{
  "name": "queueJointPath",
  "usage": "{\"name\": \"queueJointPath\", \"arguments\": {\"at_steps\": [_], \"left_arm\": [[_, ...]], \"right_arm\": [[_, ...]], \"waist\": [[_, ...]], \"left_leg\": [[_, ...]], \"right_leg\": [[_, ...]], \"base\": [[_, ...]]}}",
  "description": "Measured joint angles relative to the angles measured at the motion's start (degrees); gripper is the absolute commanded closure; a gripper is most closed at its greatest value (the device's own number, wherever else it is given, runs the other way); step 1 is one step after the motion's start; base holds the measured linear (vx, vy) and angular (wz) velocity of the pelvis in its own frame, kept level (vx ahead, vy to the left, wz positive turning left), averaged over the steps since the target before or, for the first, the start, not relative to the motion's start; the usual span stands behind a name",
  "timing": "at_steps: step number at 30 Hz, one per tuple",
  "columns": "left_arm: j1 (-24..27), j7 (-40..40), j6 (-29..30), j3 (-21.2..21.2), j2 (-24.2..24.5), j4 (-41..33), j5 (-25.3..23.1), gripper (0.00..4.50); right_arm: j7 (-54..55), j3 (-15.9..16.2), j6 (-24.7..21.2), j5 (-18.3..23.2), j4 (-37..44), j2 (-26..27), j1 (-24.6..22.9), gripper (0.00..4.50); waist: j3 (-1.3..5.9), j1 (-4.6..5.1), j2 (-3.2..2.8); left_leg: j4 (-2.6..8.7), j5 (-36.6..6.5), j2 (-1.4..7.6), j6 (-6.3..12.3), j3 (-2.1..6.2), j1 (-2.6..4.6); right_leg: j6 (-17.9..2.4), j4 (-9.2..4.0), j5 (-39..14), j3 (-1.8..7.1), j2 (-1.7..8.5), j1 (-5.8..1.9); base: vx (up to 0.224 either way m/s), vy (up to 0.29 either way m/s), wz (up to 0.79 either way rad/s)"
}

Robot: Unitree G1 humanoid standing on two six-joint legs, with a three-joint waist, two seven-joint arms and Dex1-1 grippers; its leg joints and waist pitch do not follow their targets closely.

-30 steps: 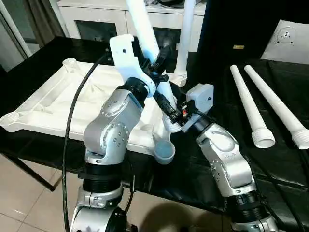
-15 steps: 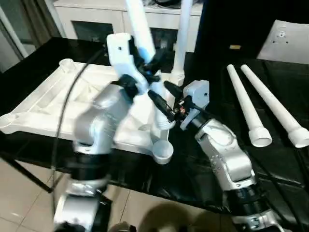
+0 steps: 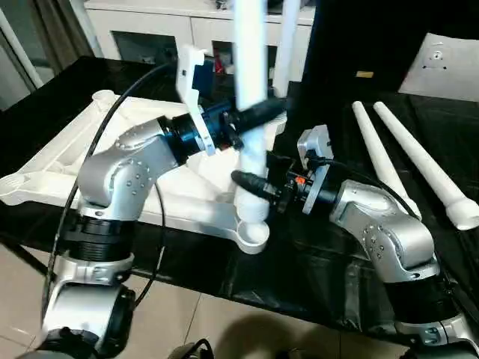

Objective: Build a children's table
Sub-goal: Pick table leg

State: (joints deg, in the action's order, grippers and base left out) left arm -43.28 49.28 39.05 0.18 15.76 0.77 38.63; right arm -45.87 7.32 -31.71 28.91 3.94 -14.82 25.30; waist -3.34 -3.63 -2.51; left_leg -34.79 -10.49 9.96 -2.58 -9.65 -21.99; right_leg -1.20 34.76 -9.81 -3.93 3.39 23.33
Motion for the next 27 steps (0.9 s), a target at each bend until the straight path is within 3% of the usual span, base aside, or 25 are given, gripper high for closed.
{"name": "queueJointPath", "arguments": {"at_steps": [11,21,24,27], "left_arm": [[-1.46,4.19,-0.06,-1.19,1.51,0.18,0.06,2.67],[-1.32,1.78,0.03,-1.2,1.23,1.3,-0.56,2.67],[0.21,-3.62,-0.91,-0.92,-0.66,0.8,-2.84,1.94],[2.82,-9.59,-2.65,-0.6,-2.07,-0.92,-5.92,1.76]], "right_arm": [[-1.36,0.59,-2.07,1.28,2.43,-0.87,-0.12,2.48],[1.28,0.79,-2.61,0.76,2.62,0.07,-0.7,2.57],[5.1,0.67,-3.56,-0.24,2.51,1.1,-1.26,2.59],[9.03,0.05,-3.83,-1.35,2.12,3.09,-2.36,2.59]], "waist": [[-0.02,-0.03,0.05],[-0.02,-0.05,0.04],[-0.01,0.0,0.03],[-0.01,0.04,0.03]], "left_leg": [[-0.2,0.12,0.02,-0.07,0.0,0.04],[-0.19,0.11,0.02,-0.07,0.0,0.02],[-0.21,0.12,0.02,-0.07,0.0,0.03],[-0.2,0.12,0.02,-0.08,0.0,0.03]], "right_leg": [[0.25,0.2,-0.13,0.03,0.01,-0.02],[0.17,0.2,-0.08,0.03,0.01,-0.01],[0.17,0.21,-0.08,0.03,0.01,-0.02],[0.19,0.21,-0.08,0.02,0.01,-0.02]], "base": [[0.0,0.0,0.0],[0.0,0.0,0.0],[0.0,0.0,0.0],[0.0,0.0,0.0]]}}
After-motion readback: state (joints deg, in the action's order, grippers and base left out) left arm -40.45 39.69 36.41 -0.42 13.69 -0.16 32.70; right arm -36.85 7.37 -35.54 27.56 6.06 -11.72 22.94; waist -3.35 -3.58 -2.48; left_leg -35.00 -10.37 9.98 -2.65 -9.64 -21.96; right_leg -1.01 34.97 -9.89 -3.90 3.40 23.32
